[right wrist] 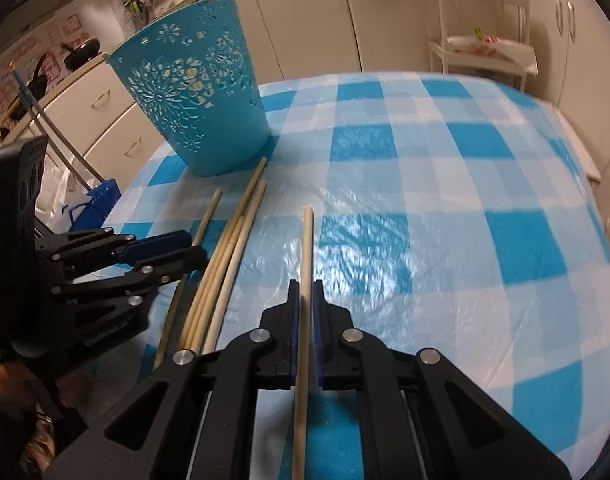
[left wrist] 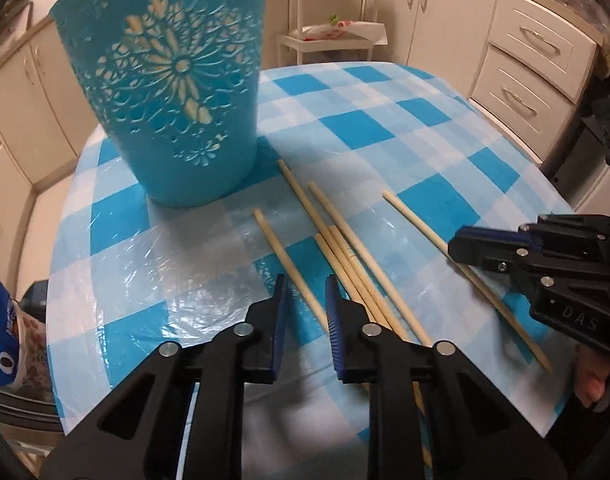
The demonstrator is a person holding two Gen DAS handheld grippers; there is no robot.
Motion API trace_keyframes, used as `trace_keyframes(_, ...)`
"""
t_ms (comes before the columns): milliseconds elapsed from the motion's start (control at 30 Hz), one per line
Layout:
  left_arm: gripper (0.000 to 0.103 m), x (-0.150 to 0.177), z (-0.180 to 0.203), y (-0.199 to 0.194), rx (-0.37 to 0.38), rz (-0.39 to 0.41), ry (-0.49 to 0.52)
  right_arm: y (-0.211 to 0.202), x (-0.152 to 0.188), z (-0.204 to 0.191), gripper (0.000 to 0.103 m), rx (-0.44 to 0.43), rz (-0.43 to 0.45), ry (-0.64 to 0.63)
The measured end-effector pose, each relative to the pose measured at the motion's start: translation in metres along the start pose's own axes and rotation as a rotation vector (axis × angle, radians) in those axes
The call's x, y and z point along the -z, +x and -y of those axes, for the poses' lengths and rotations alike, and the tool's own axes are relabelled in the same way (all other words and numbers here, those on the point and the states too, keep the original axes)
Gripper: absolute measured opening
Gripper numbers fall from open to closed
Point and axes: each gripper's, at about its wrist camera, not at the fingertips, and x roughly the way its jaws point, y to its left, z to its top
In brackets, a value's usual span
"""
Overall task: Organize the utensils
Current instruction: 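Close the left gripper on a chopstick from the pile while the right gripper holds its chopstick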
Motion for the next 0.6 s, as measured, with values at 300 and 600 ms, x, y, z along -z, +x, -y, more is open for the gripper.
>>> trace_keyframes(300, 0.019, -0.018, -0.003, 0.013, -0.102, -0.030, -0.112, 0.017, -0.011, -0.006, 0.007, 0.054, -0.031, -0.104)
trace_keyframes(600, 0.005, -0.013, 0.008, 0.011, -0.053, -0.014, -0.039, 0.011, -0.008, 0.007, 0.006, 0.010, -0.021, -0.011)
